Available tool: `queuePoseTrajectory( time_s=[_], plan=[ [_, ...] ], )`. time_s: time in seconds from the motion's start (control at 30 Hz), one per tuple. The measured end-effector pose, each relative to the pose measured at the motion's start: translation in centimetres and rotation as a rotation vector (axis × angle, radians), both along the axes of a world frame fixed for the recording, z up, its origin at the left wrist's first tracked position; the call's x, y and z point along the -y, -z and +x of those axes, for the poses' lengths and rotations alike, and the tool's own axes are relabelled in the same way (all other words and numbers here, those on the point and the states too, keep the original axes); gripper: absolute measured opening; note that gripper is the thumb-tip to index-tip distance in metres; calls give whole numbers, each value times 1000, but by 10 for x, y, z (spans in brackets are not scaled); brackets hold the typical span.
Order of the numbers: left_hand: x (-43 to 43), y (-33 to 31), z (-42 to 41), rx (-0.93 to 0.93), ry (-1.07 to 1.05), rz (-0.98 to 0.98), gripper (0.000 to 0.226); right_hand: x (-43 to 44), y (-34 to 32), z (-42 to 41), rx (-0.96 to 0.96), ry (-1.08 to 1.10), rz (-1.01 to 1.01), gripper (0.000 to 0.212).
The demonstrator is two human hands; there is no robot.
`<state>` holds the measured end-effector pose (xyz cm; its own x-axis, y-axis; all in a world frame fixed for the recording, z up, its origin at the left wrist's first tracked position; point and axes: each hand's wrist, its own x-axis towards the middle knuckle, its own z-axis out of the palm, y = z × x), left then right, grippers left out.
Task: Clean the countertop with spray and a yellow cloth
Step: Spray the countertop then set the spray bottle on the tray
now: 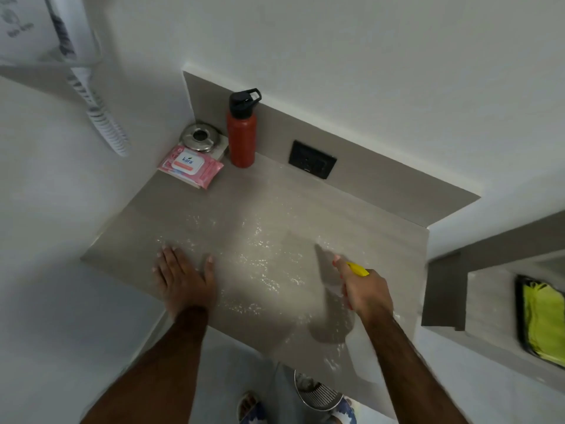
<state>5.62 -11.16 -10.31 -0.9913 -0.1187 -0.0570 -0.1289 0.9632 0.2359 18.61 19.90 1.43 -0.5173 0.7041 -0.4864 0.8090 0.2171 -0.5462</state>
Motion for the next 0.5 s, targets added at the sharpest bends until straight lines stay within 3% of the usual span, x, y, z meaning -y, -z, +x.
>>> queuePoseTrajectory(
  time_s=[0.3, 0.43, 0.5],
  plan=[
    [3, 5, -1, -4, -8, 0, 91, 49, 4, 16, -31, -301, -219, 73],
    [2, 1, 0, 2, -11, 0, 90, 77, 8, 18, 27, -412, -213, 81],
    [2, 0, 1, 6, -10, 0, 90, 87, 9, 20, 124, -439, -116, 82]
  ],
)
